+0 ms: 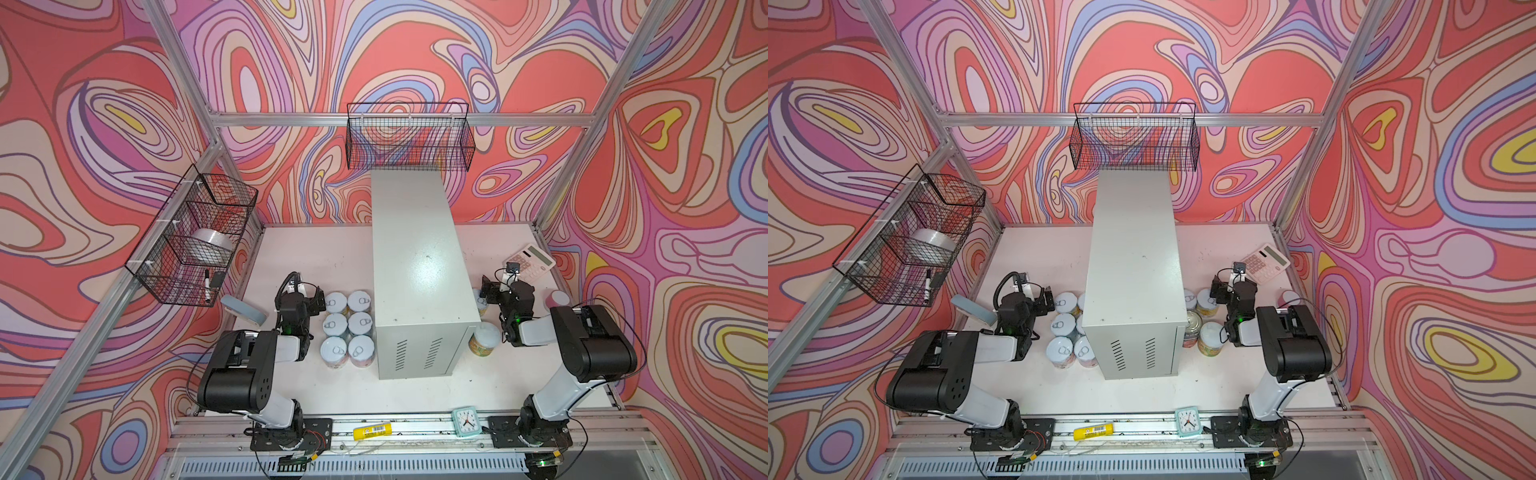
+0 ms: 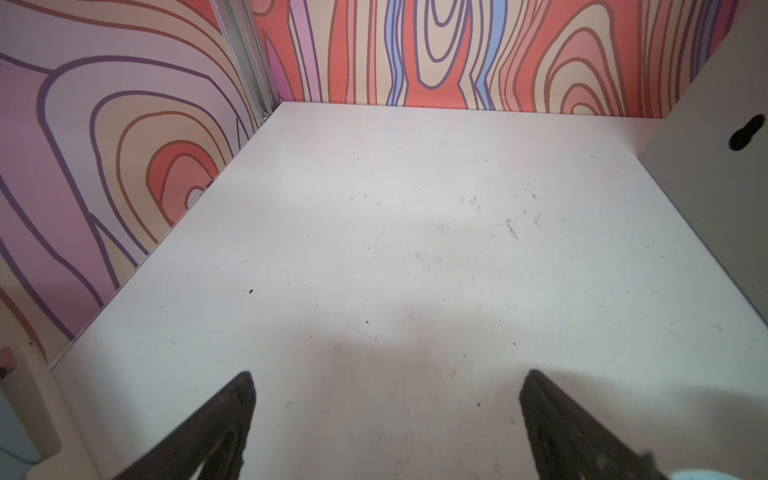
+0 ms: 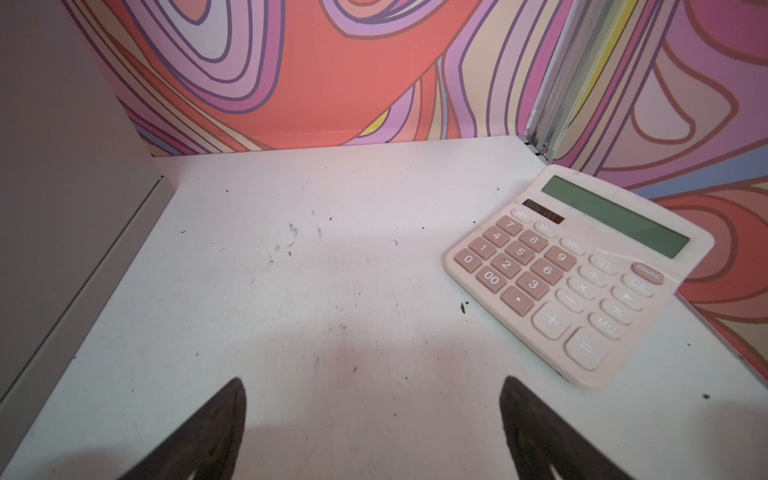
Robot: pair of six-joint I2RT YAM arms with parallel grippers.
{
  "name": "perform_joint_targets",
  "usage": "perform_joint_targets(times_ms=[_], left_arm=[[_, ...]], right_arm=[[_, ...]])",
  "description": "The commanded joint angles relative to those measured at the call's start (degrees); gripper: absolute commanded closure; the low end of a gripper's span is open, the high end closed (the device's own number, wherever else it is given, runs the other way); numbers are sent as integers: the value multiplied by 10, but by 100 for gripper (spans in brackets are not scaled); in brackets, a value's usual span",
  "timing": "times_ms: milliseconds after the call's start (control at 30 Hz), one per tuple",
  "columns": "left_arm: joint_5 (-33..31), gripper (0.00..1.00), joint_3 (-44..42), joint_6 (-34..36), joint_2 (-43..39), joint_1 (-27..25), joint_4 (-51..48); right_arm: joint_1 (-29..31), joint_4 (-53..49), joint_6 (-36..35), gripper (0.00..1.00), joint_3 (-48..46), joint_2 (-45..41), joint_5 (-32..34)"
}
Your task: Place and organize the canned foods onto the counter
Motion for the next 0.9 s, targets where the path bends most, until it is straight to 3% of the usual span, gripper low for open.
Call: perform_joint_targets(times_ms=[0, 133, 200, 300, 400, 467, 600, 767, 867], left_arm=[[-47, 0, 48, 6, -48, -13, -110], [-98, 0, 79, 4, -99, -31, -201], [-99, 0, 79, -12, -119, -34, -204], [-108, 0, 112, -81, -154, -34, -269], [-133, 0, 168, -155, -181, -35, -423], [-118, 0, 194, -174, -202, -45, -491], [-106, 0, 215, -155, -244, -127, -528], [-21, 0, 288, -188, -246, -131, -658], [50, 0, 308, -209, -259, -131, -705]], right_arm=[[-1, -48, 11, 2, 14, -42, 29], [2, -155, 32, 2, 34, -148, 75], [1, -274, 63, 1, 74, -199, 111], [2, -475, 148, 2, 162, -238, 136], [9, -585, 204, 1, 195, -277, 115], [24, -634, 212, 2, 195, -314, 98], [84, -767, 208, 2, 206, -381, 85], [171, -922, 275, 2, 218, -436, 106], [189, -1009, 319, 2, 242, -446, 100]])
